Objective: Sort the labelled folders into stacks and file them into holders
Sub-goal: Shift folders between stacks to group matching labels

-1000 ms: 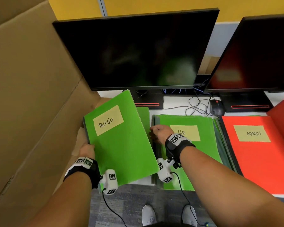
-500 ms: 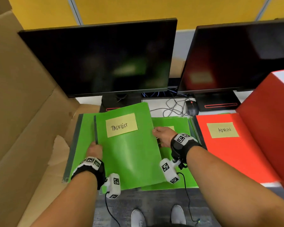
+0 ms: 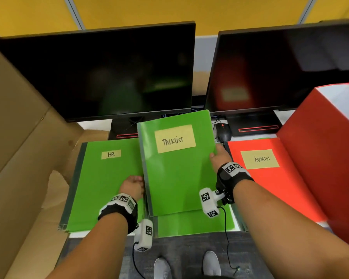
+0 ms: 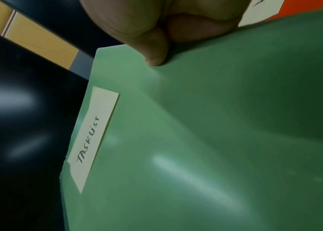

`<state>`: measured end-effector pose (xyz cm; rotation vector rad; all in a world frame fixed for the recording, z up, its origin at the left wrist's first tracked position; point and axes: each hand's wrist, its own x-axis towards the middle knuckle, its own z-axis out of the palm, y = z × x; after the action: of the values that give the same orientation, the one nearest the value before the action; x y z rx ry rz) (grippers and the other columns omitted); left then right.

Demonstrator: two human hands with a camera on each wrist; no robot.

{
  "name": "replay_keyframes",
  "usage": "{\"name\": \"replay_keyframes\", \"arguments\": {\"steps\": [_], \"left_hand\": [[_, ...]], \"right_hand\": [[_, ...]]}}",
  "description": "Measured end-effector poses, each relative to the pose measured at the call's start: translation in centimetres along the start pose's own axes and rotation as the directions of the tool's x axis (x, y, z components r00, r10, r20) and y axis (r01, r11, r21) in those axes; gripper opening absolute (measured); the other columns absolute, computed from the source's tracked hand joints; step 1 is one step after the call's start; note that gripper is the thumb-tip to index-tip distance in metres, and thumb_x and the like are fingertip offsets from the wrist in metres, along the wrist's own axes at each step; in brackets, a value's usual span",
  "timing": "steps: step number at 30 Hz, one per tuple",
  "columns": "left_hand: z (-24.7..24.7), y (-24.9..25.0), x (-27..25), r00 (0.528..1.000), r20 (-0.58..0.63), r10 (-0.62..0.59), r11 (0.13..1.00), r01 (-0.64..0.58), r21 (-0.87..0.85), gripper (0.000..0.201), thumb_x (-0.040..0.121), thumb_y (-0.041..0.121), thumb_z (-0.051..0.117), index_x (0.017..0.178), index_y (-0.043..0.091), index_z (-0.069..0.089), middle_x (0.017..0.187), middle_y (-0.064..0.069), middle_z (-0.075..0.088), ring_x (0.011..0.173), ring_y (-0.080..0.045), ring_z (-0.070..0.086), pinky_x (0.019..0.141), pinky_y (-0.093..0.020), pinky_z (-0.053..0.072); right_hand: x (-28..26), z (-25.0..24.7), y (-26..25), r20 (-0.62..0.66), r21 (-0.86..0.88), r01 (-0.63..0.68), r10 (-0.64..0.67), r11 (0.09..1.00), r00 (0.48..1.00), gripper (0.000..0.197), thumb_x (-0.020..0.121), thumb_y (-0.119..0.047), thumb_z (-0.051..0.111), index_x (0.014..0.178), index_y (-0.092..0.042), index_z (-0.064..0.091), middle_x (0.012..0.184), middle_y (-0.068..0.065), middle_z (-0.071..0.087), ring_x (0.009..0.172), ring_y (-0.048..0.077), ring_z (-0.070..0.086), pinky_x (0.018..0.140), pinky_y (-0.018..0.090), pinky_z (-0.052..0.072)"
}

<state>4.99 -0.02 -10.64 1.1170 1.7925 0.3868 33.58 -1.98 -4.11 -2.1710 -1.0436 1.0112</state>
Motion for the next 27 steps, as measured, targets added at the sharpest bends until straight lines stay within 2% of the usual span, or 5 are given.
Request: {"name": "replay_keyframes", "arguments": {"steps": [2,10,17,22,27], "left_hand": [[1.5,-0.2,-0.9,1.0,0.013,0.023,0.987,-0.024,0.159,0.011,0.091,0.006,0.051,0.096,0.012,0.058,0.09,-0.01,0.067,0.078,-0.027,0.063,0.076,-0.036,0.055],[3.0,0.3,-2.5,0.999,0.04,0.007,0.851,-0.027,0.525,0.059,0.074,0.042,0.078,0.117,0.011,0.052,0.112,-0.005,0.061,0.103,-0.023,0.06,0.08,-0.028,0.051],[1.9,0.9,-2.0,0.993,-0.093,0.066,0.939,-0.031,0.342,0.017,0.091,0.022,0.062,0.081,0.015,0.05,0.077,-0.002,0.057,0.088,-0.028,0.063,0.074,-0.031,0.051],[-0.6,1.6,-1.6,0.965,-0.253,0.075,0.98,-0.024,0.199,0.012,0.097,0.013,0.05,0.105,0.007,0.044,0.086,-0.013,0.055,0.088,-0.035,0.061,0.071,-0.034,0.047],[-4.4,0.4,-0.7,0.922,-0.386,-0.012,0.999,0.032,0.044,0.051,0.086,-0.009,0.045,0.129,0.015,0.031,0.099,-0.015,0.052,0.078,-0.032,0.054,0.066,-0.035,0.045]], "right_hand": [[0.2,-0.9,0.1,-0.06,0.069,0.002,0.002,0.998,0.998,0.042,0.096,0.0,0.037,0.137,-0.011,0.04,0.128,0.028,0.051,0.113,0.039,0.053,0.085,0.037,0.045],[2.0,-2.4,3.0,-0.173,0.187,-0.046,0.079,0.981,0.982,0.052,0.09,0.008,0.031,0.133,-0.017,0.048,0.088,0.019,0.055,0.072,0.023,0.047,0.065,0.028,0.037],[2.4,-3.0,3.6,-0.061,0.177,-0.151,0.164,0.973,0.985,0.053,0.09,0.015,0.022,0.133,-0.009,0.041,0.071,0.009,0.039,0.063,0.021,0.038,0.058,0.028,0.033],[2.2,-2.6,3.0,-0.124,0.192,-0.159,0.185,0.968,0.975,0.055,0.086,0.013,0.026,0.127,-0.014,0.049,0.089,0.013,0.053,0.078,0.024,0.051,0.071,0.031,0.039],[1.5,-2.1,2.1,-0.09,0.175,-0.145,0.163,0.974,0.983,0.053,0.087,0.012,0.028,0.129,-0.014,0.049,0.109,0.016,0.059,0.091,0.028,0.054,0.08,0.032,0.041]]}}
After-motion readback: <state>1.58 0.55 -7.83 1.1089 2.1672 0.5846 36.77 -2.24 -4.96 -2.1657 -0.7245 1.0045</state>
